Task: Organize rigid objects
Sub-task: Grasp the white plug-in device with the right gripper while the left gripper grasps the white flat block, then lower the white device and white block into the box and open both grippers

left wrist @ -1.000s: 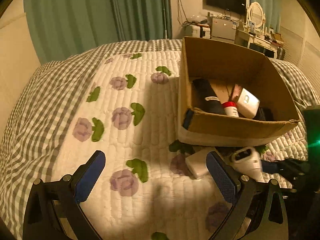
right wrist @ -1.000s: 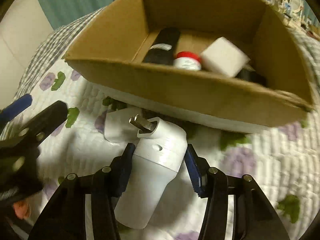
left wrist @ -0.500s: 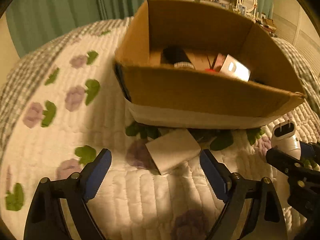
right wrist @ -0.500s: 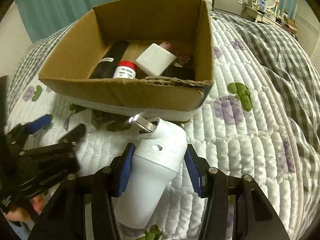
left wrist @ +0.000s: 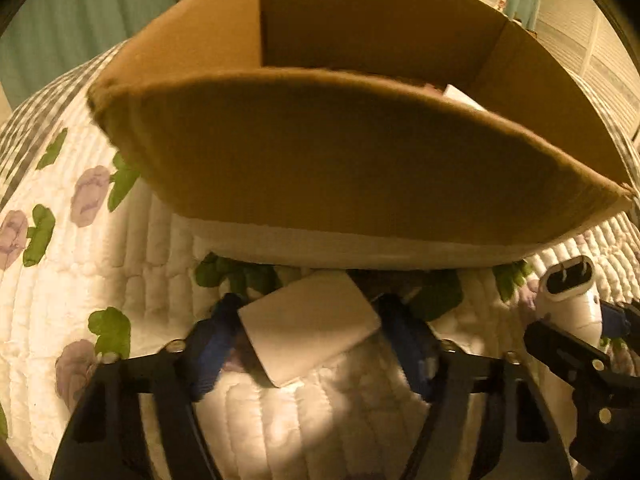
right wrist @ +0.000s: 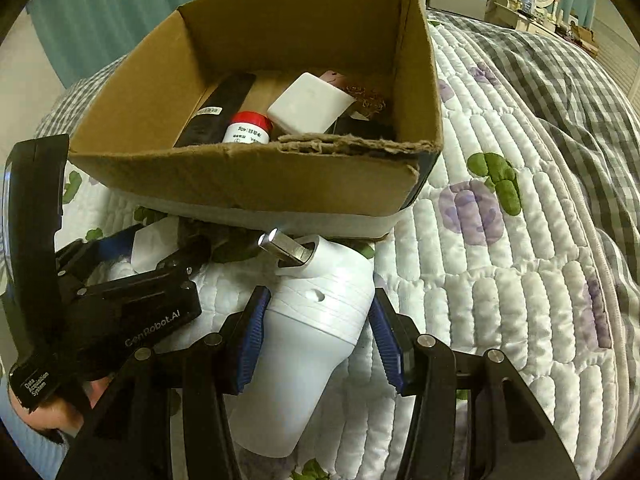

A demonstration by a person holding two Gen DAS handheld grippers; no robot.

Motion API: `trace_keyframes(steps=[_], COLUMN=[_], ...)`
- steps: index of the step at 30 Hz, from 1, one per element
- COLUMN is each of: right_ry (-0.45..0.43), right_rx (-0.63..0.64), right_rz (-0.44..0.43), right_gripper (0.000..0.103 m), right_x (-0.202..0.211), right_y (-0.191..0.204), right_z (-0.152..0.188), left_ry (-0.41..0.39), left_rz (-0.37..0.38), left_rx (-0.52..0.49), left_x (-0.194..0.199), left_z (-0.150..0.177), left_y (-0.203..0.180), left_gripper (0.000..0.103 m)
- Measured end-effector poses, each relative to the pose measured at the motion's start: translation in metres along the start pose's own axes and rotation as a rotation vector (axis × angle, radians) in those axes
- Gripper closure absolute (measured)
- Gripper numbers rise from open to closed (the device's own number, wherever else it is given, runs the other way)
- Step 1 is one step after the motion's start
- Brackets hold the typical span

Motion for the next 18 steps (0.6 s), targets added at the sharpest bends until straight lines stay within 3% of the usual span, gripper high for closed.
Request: trace_keyframes(steps=[10, 18], right_ry=[-0.046, -0.097], right_rx=[0.012, 0.044], right_rz=[-0.013, -0.026], right_gripper=[0.053, 0.053], right_x=[0.026, 0.06], right_y=[-0.012, -0.003], right_z=[0.01, 0.017], left_ry=[-0.007, -0.078], left_rz=[-0.028, -0.044], left_rx=[-0.017, 0.013], left_x=[0.037, 0.092], left_z=[0.017, 0.024], left_y=[-0.01, -0.001], left_gripper=[0.038, 0.038])
Point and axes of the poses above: each gripper's, at about its wrist camera, not at the fingertips, and x roughly against the way its jaws point, y to its left, z to its underside, the point moved 1 cm from there along -x, roughly the way its jaws point, and after that the axes turned 15 degrees about -x, right-handed, at the moved point
